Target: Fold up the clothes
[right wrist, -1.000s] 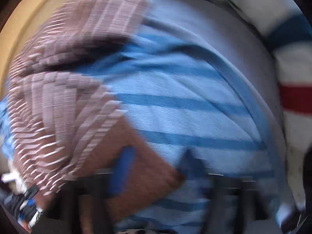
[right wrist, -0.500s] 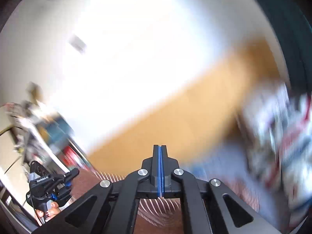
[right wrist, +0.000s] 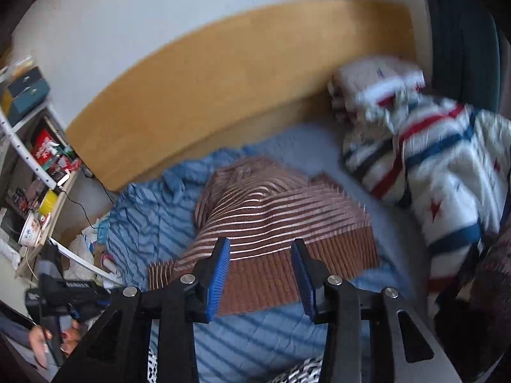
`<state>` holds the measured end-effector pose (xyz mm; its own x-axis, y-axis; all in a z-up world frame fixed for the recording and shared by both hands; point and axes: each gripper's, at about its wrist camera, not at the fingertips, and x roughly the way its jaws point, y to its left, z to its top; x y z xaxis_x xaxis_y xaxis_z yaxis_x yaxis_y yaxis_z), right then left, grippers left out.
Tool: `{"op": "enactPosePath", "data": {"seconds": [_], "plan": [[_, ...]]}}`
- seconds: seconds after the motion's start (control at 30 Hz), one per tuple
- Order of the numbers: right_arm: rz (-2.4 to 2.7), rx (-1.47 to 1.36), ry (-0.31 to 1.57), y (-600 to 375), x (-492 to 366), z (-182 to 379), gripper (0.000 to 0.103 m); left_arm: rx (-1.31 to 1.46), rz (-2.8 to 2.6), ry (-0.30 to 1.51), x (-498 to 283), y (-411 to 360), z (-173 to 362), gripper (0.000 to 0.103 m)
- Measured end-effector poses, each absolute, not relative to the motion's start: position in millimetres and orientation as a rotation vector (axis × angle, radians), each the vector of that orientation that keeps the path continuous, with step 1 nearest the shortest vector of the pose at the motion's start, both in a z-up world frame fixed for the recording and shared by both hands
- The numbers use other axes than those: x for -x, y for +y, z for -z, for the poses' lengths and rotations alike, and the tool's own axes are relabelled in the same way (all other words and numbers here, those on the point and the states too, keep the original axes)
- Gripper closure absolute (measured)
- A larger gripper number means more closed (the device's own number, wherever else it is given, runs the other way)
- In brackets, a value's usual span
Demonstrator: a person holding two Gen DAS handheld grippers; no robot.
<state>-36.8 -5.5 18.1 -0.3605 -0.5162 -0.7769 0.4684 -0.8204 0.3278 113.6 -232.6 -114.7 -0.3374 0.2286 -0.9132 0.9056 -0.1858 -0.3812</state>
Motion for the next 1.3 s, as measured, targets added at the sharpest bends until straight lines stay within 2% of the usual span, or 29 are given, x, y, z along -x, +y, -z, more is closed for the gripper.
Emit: {"op": "enactPosePath", "data": {"seconds": [0.03, 0.1, 0.17, 0.23, 0.37, 0.47, 0.63, 0.7, 0.83, 0.87, 0.9, 0.93, 0.97, 1.17, 1.23, 1.3], "plan": [[2.161, -1.377, -0.097, 3, 41, 10, 0.058, -1.335, 1.493, 1.594, -123, -229, 136, 0.095], [2.123, -1.496, -0.148, 22, 63, 46, 0.058, -1.328, 1.343, 1.739, -141, -225, 176, 0.083], [2.095, -1.576, -0.186, 33, 71, 67, 0.057, -1.286, 1.321, 1.750, -146, -229, 177, 0.056], [2.067, -1.608, -0.208, 27, 71, 73, 0.053, -1.250, 1.384, 1.742, -138, -238, 170, 0.049], [1.992, -1.653, -0.156, -10, 59, 93, 0.043, -1.173, 1.533, 1.718, -120, -264, 148, 0.049], [1.915, -1.668, -0.042, -51, 38, 115, 0.042, -1.138, 1.593, 1.680, -110, -287, 146, 0.049], [1.762, -1.638, 0.199, -129, -15, 165, 0.034, -1.101, 1.602, 1.630, -113, -321, 163, 0.049], [1.709, -1.619, 0.331, -159, -39, 184, 0.028, -1.082, 1.553, 1.644, -125, -336, 173, 0.049], [1.707, -1.563, 0.623, -198, -73, 222, 0.024, -1.055, 1.489, 1.653, -144, -350, 185, 0.049], [1.756, -1.565, 0.576, -185, -61, 215, 0.031, -1.061, 1.483, 1.644, -146, -352, 187, 0.049], [1.803, -1.567, 0.529, -172, -49, 208, 0.063, -1.064, 1.485, 1.641, -146, -353, 189, 0.049], [1.851, -1.568, 0.481, -158, -37, 201, 0.080, -1.064, 1.491, 1.643, -146, -353, 189, 0.049], [1.897, -1.568, 0.432, -145, -26, 194, 0.087, -1.061, 1.495, 1.655, -144, -352, 191, 0.049], [2.195, -1.592, 0.068, -38, 52, 146, 0.089, -1.062, 1.565, 1.754, -81, -340, 206, 0.049], [2.243, -1.587, -0.038, -8, 67, 130, 0.089, -1.094, 1.589, 1.720, -49, -339, 208, 0.049], [2.261, -1.570, -0.072, 7, 74, 119, 0.089, -1.146, 1.603, 1.612, -9, -343, 212, 0.048]]}}
